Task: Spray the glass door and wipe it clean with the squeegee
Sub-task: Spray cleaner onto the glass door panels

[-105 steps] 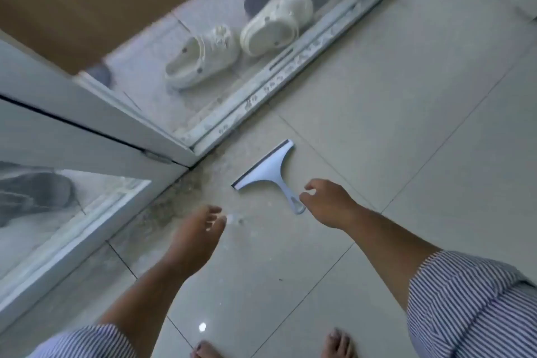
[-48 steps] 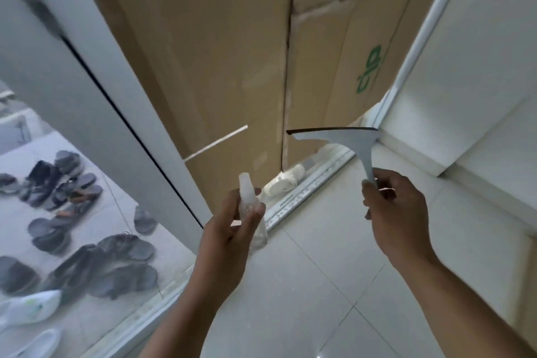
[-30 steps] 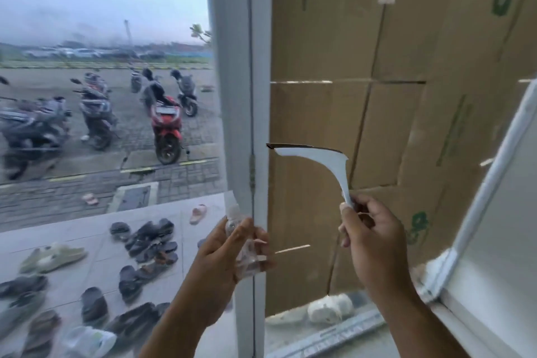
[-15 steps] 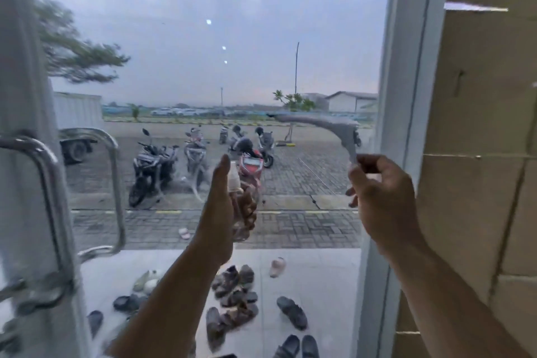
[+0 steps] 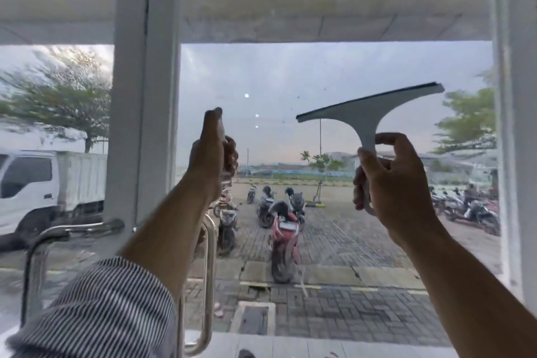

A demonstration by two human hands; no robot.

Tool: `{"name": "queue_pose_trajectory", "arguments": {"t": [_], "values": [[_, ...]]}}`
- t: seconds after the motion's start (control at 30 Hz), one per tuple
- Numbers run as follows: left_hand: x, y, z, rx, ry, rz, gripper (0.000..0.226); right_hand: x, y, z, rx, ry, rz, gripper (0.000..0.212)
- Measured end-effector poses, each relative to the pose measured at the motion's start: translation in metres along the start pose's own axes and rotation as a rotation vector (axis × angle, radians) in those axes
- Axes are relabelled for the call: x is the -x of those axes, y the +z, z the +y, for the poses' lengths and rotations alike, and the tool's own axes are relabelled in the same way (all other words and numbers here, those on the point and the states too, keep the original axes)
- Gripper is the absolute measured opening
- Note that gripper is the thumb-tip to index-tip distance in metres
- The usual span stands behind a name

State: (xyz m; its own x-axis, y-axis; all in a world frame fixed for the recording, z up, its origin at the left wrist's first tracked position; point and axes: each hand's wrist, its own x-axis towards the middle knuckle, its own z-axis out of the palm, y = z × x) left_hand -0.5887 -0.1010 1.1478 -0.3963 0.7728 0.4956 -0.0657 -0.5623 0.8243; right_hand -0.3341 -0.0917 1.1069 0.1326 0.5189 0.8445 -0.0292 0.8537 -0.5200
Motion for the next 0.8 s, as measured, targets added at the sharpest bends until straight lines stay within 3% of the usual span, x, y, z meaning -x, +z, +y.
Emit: {"name": "queue_pose_trajectory", "arguments": {"t": [0.13,0.47,0.67,0.8], "values": [[-0.025,0.003,0.022,0.042,0.128,0.065,0.057,-0.005,0.017,-0.003,-0.01,-0.063,0.006,0.015],[-0.048,0.012,0.036,0.063,0.166,0.095,0.057,-0.023,0.027,-0.012,-0.094,-0.045,0.025,0.018],[-0.076,0.013,0.044,0.067,0.203,0.316,0.063,-0.03,0.018,-0.002,-0.073,-0.03,0.026,0.016],[-0.092,0.013,0.05,0.032,0.188,0.331,0.062,-0.036,0.009,0.003,-0.042,-0.04,0.052,0.01]]}}
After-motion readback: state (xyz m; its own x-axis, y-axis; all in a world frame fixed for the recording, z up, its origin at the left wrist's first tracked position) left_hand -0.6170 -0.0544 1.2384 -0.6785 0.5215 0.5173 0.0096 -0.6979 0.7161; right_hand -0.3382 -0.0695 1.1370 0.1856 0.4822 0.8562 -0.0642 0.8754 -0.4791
